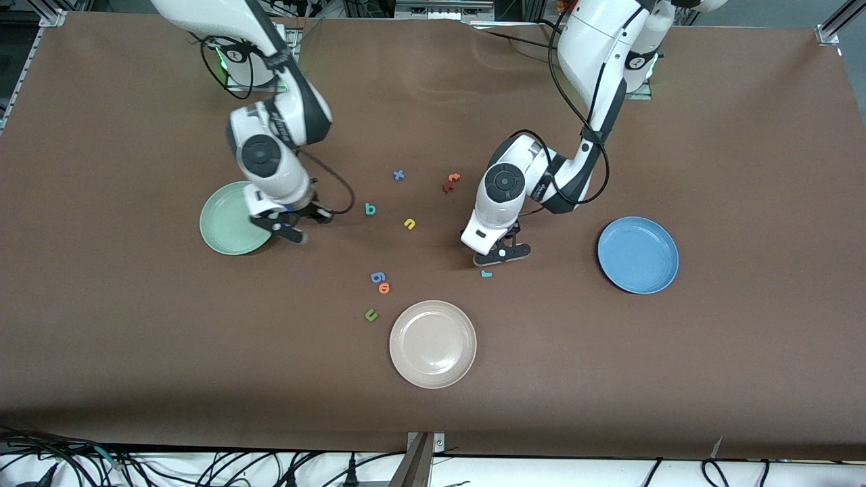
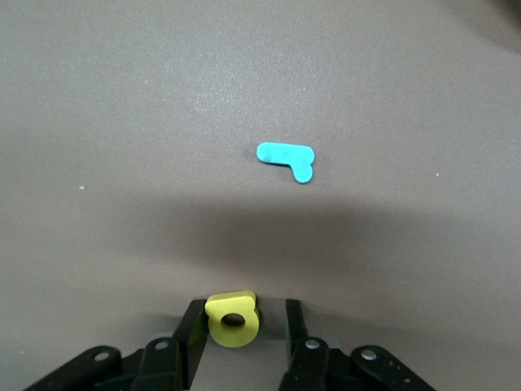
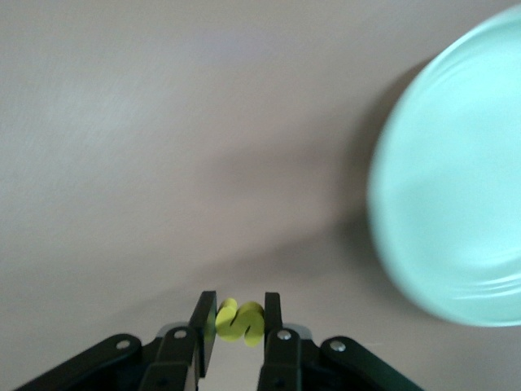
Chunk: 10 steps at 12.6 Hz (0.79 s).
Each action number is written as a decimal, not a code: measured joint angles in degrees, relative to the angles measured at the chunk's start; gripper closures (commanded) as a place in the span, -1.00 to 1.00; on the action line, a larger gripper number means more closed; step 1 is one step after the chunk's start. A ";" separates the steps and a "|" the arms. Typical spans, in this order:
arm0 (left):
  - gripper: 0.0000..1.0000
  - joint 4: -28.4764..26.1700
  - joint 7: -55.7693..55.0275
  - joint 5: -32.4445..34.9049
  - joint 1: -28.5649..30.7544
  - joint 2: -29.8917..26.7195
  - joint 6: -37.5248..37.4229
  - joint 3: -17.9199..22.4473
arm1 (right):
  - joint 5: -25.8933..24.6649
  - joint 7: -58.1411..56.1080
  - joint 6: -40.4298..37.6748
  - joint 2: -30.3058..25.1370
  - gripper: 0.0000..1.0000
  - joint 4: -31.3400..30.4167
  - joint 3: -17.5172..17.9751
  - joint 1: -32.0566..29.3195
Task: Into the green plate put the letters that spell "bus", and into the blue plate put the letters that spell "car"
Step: 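Carry the yellow s into the green plate and open the right gripper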
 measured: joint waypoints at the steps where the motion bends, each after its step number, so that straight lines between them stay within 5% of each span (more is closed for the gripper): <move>1: 0.22 0.01 0.00 0.00 -0.01 -0.01 0.02 0.00 | -0.01 -4.39 -3.87 -2.20 0.89 0.40 -2.93 -0.07; 6: 0.44 0.04 0.00 0.00 -0.11 -0.05 0.09 -0.03 | -0.05 -30.10 -7.16 -2.70 0.88 -0.01 -18.62 -1.18; 10: 0.60 0.05 0.00 0.00 -0.12 -0.07 0.12 -0.03 | 0.35 -33.72 -3.30 2.13 0.84 -0.66 -19.39 -2.42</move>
